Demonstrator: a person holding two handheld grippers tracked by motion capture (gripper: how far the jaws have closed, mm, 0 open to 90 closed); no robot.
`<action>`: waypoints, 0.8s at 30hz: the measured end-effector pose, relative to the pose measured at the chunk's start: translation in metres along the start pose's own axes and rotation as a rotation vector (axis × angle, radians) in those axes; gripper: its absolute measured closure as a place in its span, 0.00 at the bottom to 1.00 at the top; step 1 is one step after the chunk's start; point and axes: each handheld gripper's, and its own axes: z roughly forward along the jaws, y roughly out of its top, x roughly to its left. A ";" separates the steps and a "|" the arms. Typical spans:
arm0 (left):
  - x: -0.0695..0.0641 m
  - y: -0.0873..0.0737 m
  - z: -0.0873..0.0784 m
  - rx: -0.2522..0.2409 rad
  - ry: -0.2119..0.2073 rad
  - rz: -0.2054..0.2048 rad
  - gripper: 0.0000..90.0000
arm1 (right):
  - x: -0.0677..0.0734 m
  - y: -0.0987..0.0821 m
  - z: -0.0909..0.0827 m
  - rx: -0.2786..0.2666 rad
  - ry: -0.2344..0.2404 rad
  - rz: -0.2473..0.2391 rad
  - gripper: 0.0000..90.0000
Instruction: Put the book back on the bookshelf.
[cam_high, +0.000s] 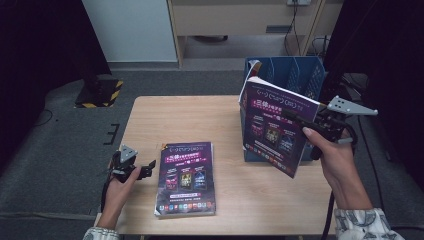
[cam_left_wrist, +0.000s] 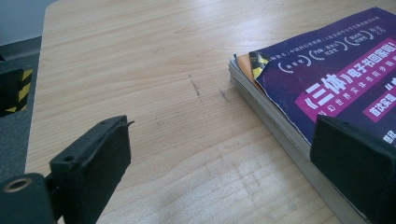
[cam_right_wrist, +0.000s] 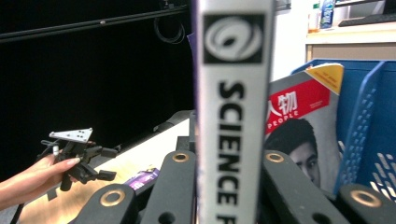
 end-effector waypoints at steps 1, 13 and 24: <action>0.000 0.000 0.000 -0.002 0.000 -0.001 0.06 | -0.001 0.000 -0.001 0.002 -0.004 0.002 0.91; 0.000 0.000 0.000 -0.008 -0.008 0.003 0.06 | -0.014 0.009 -0.008 -0.005 -0.081 -0.001 0.91; -0.001 0.001 0.000 -0.007 -0.009 0.005 0.06 | -0.028 0.016 -0.004 -0.022 -0.236 -0.025 0.91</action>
